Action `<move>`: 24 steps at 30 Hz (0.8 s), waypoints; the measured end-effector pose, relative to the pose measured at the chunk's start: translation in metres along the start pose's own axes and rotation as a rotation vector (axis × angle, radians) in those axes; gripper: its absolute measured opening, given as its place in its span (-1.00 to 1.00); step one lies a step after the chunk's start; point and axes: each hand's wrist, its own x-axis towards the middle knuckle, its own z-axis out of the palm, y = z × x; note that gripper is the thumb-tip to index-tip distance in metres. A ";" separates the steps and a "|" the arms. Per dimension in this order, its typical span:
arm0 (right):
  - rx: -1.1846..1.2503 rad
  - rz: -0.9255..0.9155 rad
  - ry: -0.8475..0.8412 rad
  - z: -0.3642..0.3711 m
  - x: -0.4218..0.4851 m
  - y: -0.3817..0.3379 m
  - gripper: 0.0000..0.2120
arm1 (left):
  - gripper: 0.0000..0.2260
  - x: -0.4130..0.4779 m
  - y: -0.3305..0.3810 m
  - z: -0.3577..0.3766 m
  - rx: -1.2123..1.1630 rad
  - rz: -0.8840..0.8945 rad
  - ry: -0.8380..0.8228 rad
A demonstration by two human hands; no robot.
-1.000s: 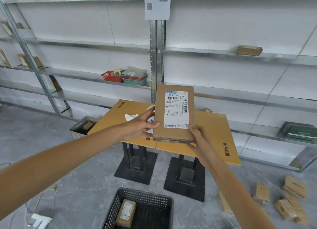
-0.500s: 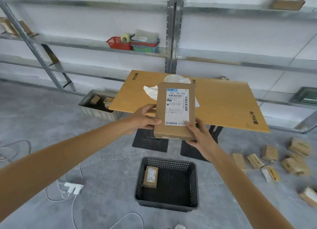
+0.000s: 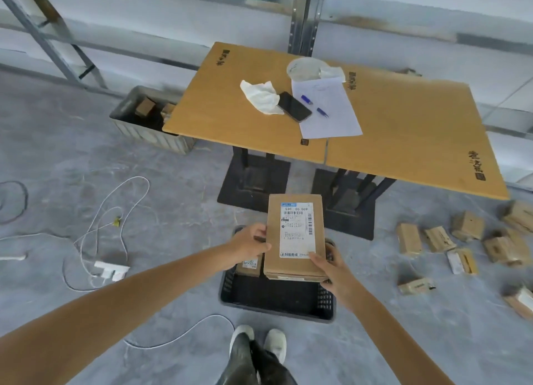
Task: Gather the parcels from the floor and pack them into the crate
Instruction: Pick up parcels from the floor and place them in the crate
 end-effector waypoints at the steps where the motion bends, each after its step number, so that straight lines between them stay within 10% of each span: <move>1: 0.005 0.030 0.008 -0.002 0.019 0.015 -0.47 | -0.59 0.020 -0.018 0.006 0.004 -0.025 -0.013; 17: 0.136 0.336 0.057 -0.025 0.451 0.327 -0.46 | -0.68 0.425 -0.382 0.093 0.123 -0.151 -0.093; 24: -0.047 0.231 0.169 -0.022 0.546 0.400 -0.52 | -0.36 0.480 -0.431 0.140 0.699 -0.070 0.009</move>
